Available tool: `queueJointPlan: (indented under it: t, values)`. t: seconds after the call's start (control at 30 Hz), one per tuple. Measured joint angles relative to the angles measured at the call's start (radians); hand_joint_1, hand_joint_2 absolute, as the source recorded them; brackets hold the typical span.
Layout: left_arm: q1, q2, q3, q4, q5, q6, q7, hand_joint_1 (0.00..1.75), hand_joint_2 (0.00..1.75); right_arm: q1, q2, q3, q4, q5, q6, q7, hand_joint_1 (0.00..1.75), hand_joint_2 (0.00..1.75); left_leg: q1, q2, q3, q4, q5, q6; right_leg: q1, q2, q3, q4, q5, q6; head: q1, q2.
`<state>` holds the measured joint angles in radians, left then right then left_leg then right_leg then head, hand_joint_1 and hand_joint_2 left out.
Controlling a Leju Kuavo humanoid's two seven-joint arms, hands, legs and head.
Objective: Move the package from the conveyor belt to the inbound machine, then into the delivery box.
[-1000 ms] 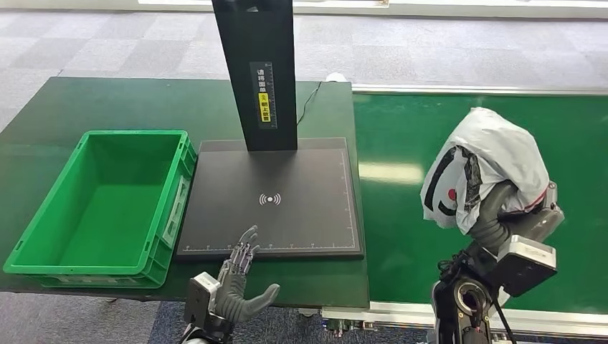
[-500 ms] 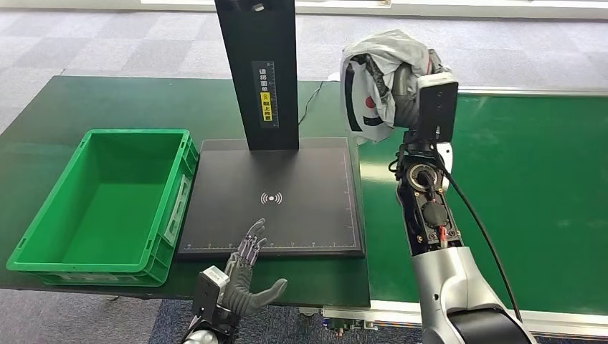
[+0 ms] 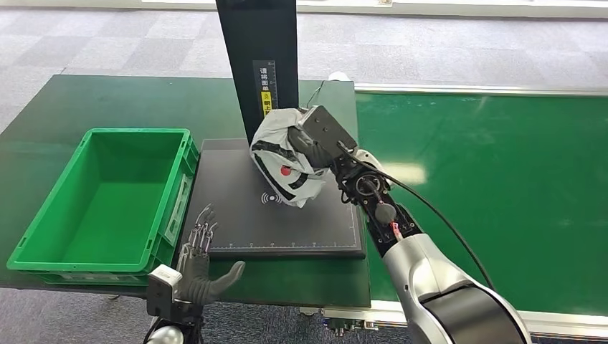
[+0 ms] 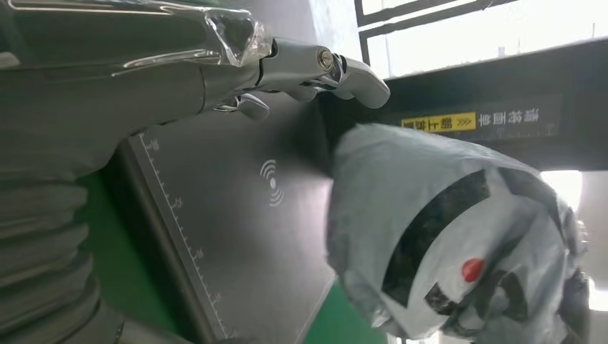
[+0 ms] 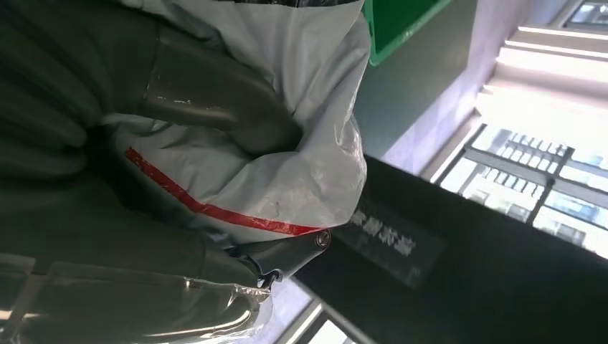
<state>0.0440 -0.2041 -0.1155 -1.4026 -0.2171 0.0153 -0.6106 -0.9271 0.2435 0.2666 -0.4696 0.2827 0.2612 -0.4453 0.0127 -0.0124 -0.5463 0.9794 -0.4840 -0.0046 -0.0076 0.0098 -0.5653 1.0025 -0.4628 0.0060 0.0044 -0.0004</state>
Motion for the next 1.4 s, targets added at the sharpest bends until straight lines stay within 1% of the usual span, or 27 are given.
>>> queueJointPlan:
  t: [0.03, 0.13, 0.17, 0.27, 0.53, 0.63, 0.73, 0.8, 0.87, 0.97, 1.03, 1.13, 1.2, 1.27, 1.33, 1.4]
  values:
    - [0.001, 0.002, 0.004, -0.003, 0.001, 0.002, 0.000, 0.00, 1.75, 0.000, 0.006, 0.010, 0.008, 0.005, -0.002, 0.005, 1.75, 1.75, 0.000, 0.000, 0.000, 0.000, 0.000, 0.000, 0.000, 0.000, 0.000, 0.000, 0.000, 0.000, 0.000, 0.000]
    - [0.002, 0.007, 0.012, -0.008, 0.005, 0.005, -0.002, 0.00, 1.75, -0.001, 0.021, 0.038, 0.025, 0.023, -0.024, 0.025, 0.53, 1.75, 0.000, 0.000, 0.000, 0.000, 0.000, 0.000, 0.000, 0.000, 0.000, 0.000, 0.000, 0.000, 0.000, 0.000]
    - [0.002, 0.009, 0.014, -0.010, 0.008, 0.007, -0.002, 0.00, 1.75, -0.001, 0.025, 0.046, 0.029, 0.028, -0.037, 0.035, 0.09, 1.75, 0.000, 0.000, 0.000, 0.000, 0.000, 0.000, 0.000, 0.000, 0.000, 0.000, 0.000, 0.000, 0.000, 0.000]
    - [0.004, 0.011, 0.017, -0.012, 0.013, 0.009, -0.003, 0.00, 1.75, -0.001, 0.031, 0.061, 0.038, 0.031, -0.073, 0.060, 0.00, 1.75, 0.000, 0.000, 0.000, 0.000, 0.000, 0.000, 0.000, 0.000, 0.000, 0.000, 0.000, 0.000, 0.000, 0.000]
    - [0.007, 0.011, 0.018, -0.020, 0.017, 0.017, -0.001, 0.00, 1.75, -0.001, 0.031, 0.065, 0.053, 0.000, -0.139, 0.074, 0.00, 1.75, 0.000, 0.000, 0.000, 0.000, 0.000, 0.000, 0.000, 0.000, 0.000, 0.000, 0.000, 0.000, 0.000, 0.000]
    - [0.012, 0.011, 0.018, -0.021, 0.017, 0.021, 0.003, 0.00, 1.75, 0.002, 0.023, 0.059, 0.048, -0.043, -0.173, 0.038, 0.00, 1.75, 0.000, 0.000, 0.000, 0.000, 0.000, 0.000, 0.000, 0.000, 0.000, 0.000, 0.000, 0.000, 0.000, 0.000]
    - [0.024, 0.011, 0.019, -0.025, 0.017, 0.029, 0.003, 0.00, 1.75, 0.036, 0.006, 0.040, 0.003, -0.123, -0.175, -0.043, 0.00, 1.75, 0.000, 0.000, 0.000, 0.000, 0.000, 0.000, 0.000, 0.000, 0.000, 0.000, 0.000, 0.000, 0.000, 0.000]
    - [0.034, 0.011, 0.019, -0.031, 0.017, 0.033, 0.003, 0.00, 1.75, 0.095, -0.008, 0.027, -0.063, -0.190, -0.155, -0.097, 0.00, 1.75, 0.000, 0.000, 0.001, 0.000, 0.000, 0.000, 0.000, 0.000, 0.000, 0.000, 0.000, 0.000, 0.000, 0.000]
    - [0.042, 0.012, 0.020, -0.037, 0.017, 0.036, 0.003, 0.00, 1.75, 0.182, -0.024, 0.019, -0.158, -0.254, -0.129, -0.136, 0.00, 1.75, 0.000, 0.000, 0.000, 0.000, -0.001, 0.000, 0.000, 0.000, 0.000, -0.001, 0.000, 0.000, 0.000, 0.000]
    - [0.049, 0.013, 0.022, -0.041, 0.018, 0.038, 0.003, 0.00, 1.75, 0.302, -0.045, 0.016, -0.280, -0.306, -0.110, -0.158, 0.00, 1.75, 0.000, 0.000, -0.001, 0.000, -0.001, 0.000, 0.000, 0.000, -0.001, -0.001, 0.000, 0.000, 0.000, 0.000]
    - [0.050, 0.014, 0.022, -0.041, 0.018, 0.038, 0.003, 0.00, 1.75, 0.334, -0.050, 0.016, -0.314, -0.319, -0.105, -0.161, 0.00, 1.75, 0.000, 0.000, -0.001, 0.000, -0.001, 0.000, 0.000, 0.000, -0.002, -0.001, 0.000, 0.000, 0.000, 0.000]
    - [0.050, 0.014, 0.022, -0.041, 0.018, 0.038, 0.003, 0.00, 1.75, 0.340, -0.051, 0.016, -0.321, -0.323, -0.104, -0.162, 0.00, 1.75, 0.000, 0.000, -0.001, 0.000, -0.001, 0.000, 0.000, 0.000, -0.002, -0.001, 0.000, 0.000, 0.000, 0.000]
    - [0.058, 0.015, 0.023, -0.043, 0.018, 0.042, 0.003, 0.00, 1.75, 0.426, -0.063, 0.005, -0.410, -0.393, -0.045, -0.168, 0.00, 1.75, 0.000, 0.000, 0.000, 0.000, -0.001, -0.001, 0.000, 0.000, -0.001, -0.001, 0.000, 0.000, 0.000, 0.000]
    - [0.076, 0.018, 0.023, -0.051, 0.014, 0.046, 0.002, 0.00, 1.75, 0.559, -0.076, -0.022, -0.532, -0.488, 0.043, -0.177, 0.00, 1.75, 0.000, 0.000, 0.000, 0.000, -0.001, -0.001, 0.000, 0.000, -0.001, -0.001, -0.001, 0.000, 0.000, 0.000]
    - [0.093, 0.018, 0.025, -0.063, 0.004, 0.043, 0.001, 0.00, 1.75, 0.649, -0.079, -0.059, -0.599, -0.524, 0.089, -0.179, 0.00, 1.75, 0.000, -0.001, -0.002, 0.000, -0.001, -0.001, 0.000, 0.000, -0.002, -0.001, -0.001, 0.000, 0.000, 0.000]
    - [0.101, 0.017, 0.026, -0.074, -0.006, 0.038, 0.001, 0.00, 1.75, 0.717, -0.079, -0.094, -0.654, -0.535, 0.108, -0.175, 0.00, 1.75, 0.000, 0.000, -0.002, 0.000, -0.002, -0.001, 0.000, 0.000, -0.003, -0.001, -0.001, 0.000, 0.000, 0.000]
